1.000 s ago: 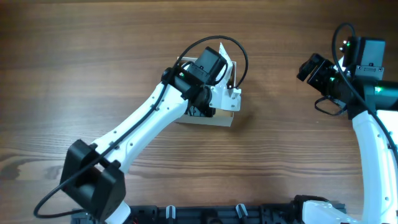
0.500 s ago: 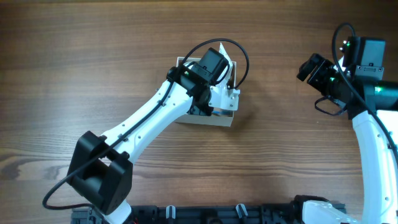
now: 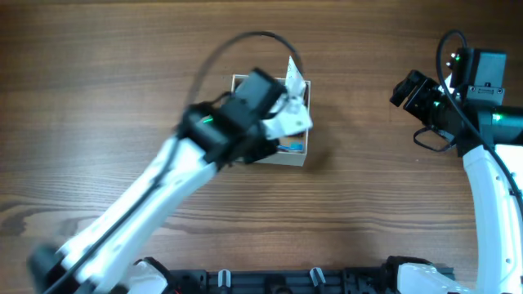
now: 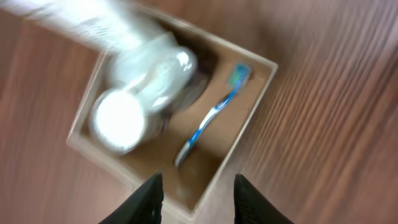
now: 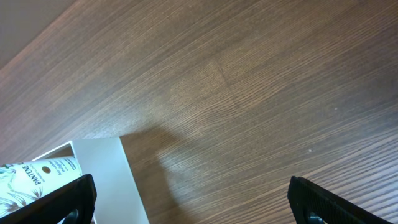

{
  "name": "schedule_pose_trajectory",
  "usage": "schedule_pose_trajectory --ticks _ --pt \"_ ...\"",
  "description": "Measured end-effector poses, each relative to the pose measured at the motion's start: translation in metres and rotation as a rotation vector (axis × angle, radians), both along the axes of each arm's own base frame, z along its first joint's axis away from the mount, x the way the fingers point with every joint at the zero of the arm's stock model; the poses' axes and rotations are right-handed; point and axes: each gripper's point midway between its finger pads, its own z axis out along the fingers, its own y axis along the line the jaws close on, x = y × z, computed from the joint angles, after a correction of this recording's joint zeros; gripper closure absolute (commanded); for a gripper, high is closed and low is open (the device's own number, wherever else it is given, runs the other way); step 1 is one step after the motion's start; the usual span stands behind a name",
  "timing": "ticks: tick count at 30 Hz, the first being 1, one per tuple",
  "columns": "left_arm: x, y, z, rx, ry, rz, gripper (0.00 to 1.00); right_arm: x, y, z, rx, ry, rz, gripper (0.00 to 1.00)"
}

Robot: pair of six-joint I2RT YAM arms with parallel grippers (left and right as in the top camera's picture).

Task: Pack container
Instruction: 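Lower the toothbrush into the box with the left gripper and release, then grasp the blue razor by its handle with the left gripper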

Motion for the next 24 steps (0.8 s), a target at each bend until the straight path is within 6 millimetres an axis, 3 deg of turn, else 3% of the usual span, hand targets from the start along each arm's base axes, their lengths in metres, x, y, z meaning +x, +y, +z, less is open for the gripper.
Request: schedule_pose_trajectory --ticks 3,7,9,11,12,16,20,24 --pt "0.004 0.030 0.022 -0.088 0.008 0.198 0.59 0.000 0.000 0.000 0.001 0.000 0.001 0.00" --pt "0.024 0.079 0.021 -0.170 0.077 0.537 0.53 0.000 0.000 0.000 0.001 0.000 0.001 0.00" --pt "0.037 0.110 0.015 -0.209 0.114 0.728 0.43 0.000 0.000 0.000 0.001 0.000 0.001 0.00" --pt "0.046 0.132 0.011 -0.237 0.133 0.849 0.25 0.000 0.000 0.000 0.001 0.000 0.001 0.00" --pt "0.051 0.142 0.008 -0.255 0.142 0.900 0.25 0.000 0.000 0.000 0.001 0.000 0.001 0.00" --pt "0.066 0.158 -0.008 -0.292 0.193 1.011 0.39 0.000 0.000 0.000 0.001 0.000 0.001 0.00" --pt "0.071 0.159 -0.032 -0.268 0.264 1.047 0.41 0.000 0.000 0.000 0.001 0.000 0.001 0.00" --pt "0.076 0.156 -0.070 -0.209 0.356 1.086 0.36 0.000 0.000 0.000 0.001 0.000 0.001 0.00"
